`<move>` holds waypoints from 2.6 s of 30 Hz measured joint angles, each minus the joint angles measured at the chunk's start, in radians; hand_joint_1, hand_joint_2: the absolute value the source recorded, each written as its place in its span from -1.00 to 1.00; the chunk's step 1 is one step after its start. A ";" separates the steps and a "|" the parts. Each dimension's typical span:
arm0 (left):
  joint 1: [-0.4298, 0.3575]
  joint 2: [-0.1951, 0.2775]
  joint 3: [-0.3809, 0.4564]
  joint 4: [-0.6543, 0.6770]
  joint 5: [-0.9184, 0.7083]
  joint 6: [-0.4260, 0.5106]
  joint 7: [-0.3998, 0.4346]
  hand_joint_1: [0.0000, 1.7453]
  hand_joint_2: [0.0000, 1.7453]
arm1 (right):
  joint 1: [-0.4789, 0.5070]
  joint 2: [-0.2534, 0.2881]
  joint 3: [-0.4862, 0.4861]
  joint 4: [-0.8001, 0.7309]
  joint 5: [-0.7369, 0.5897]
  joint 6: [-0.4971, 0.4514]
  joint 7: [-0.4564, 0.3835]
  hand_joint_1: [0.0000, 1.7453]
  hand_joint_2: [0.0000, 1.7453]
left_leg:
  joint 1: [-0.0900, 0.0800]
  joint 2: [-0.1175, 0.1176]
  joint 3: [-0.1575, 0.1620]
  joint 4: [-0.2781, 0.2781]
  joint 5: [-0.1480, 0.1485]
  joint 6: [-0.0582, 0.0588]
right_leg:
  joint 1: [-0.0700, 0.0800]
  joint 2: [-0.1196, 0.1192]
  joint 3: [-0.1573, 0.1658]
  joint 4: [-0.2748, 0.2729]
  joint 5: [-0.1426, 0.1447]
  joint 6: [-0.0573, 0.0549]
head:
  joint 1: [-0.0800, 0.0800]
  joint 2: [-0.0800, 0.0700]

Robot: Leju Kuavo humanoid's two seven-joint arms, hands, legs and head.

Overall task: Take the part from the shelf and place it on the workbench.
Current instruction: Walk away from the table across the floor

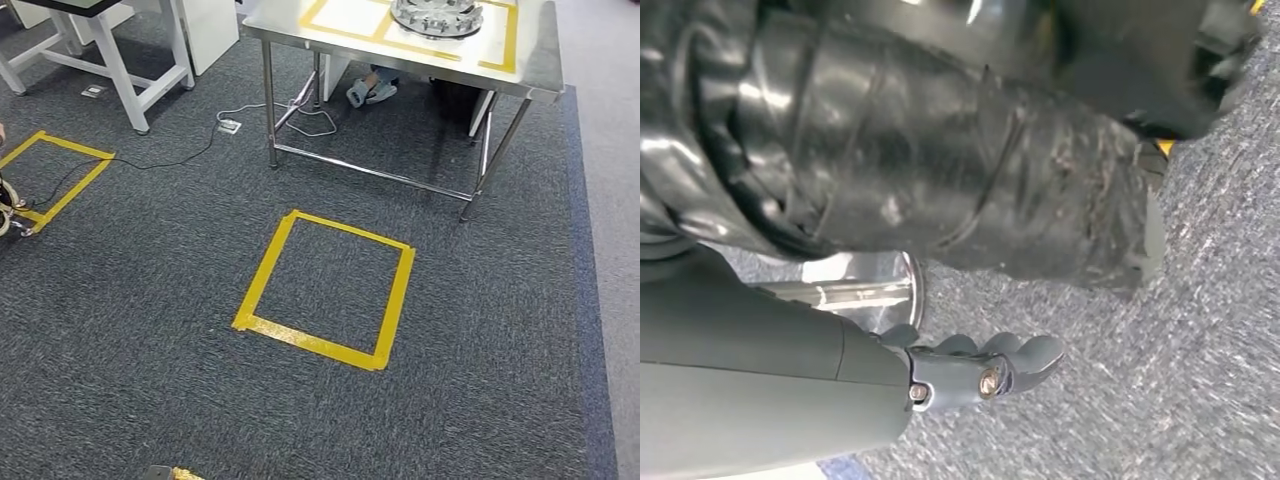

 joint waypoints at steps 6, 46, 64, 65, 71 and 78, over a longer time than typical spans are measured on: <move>0.000 0.003 0.005 0.000 0.000 -0.004 -0.004 -1.00 -1.00 | 0.001 0.007 -0.004 0.000 -0.001 0.000 -0.003 -1.00 -1.00 | -0.001 -0.020 -0.037 0.093 -0.067 -0.019 | -0.014 0.021 0.041 -0.084 0.053 -0.002 | -0.004 0.000; 0.001 0.011 0.009 0.000 0.004 -0.006 -0.015 -1.00 -1.00 | 0.003 -0.021 -0.019 0.001 0.014 0.064 -0.019 -1.00 -1.00 | -0.016 -0.069 -0.031 0.044 -0.010 -0.035 | 0.010 0.101 0.018 0.017 -0.030 -0.001 | 0.012 0.000; -0.002 0.013 0.011 -0.001 0.007 -0.008 -0.015 -1.00 -1.00 | 0.002 0.014 -0.019 0.000 0.012 0.006 -0.010 -1.00 -1.00 | 0.024 0.018 0.011 -0.004 -0.018 -0.032 | -0.043 0.010 -0.021 -0.002 0.012 0.064 | 0.018 0.000; -0.002 0.012 0.011 -0.001 0.007 -0.008 -0.016 -1.00 -1.00 | 0.003 0.014 -0.020 0.000 0.011 0.005 -0.010 -1.00 -1.00 | 0.025 0.012 0.011 0.005 -0.027 -0.035 | -0.043 0.013 -0.008 -0.019 0.020 0.055 | 0.018 0.000; 0.004 0.017 0.012 -0.001 0.007 -0.007 -0.016 -1.00 -1.00 | 0.001 0.017 -0.021 0.000 0.013 0.003 -0.011 -1.00 -1.00 | 0.006 -0.031 -0.124 0.272 -0.126 -0.029 | -0.040 0.034 0.022 -0.036 0.026 0.033 | -0.009 0.000; 0.000 0.019 0.012 -0.001 0.007 -0.007 -0.016 -1.00 -1.00 | 0.000 0.018 -0.022 0.000 0.010 0.004 -0.011 -1.00 -1.00 | 0.011 -0.039 -0.029 0.014 0.006 -0.021 | -0.033 0.055 0.009 0.004 -0.021 0.053 | -0.025 0.000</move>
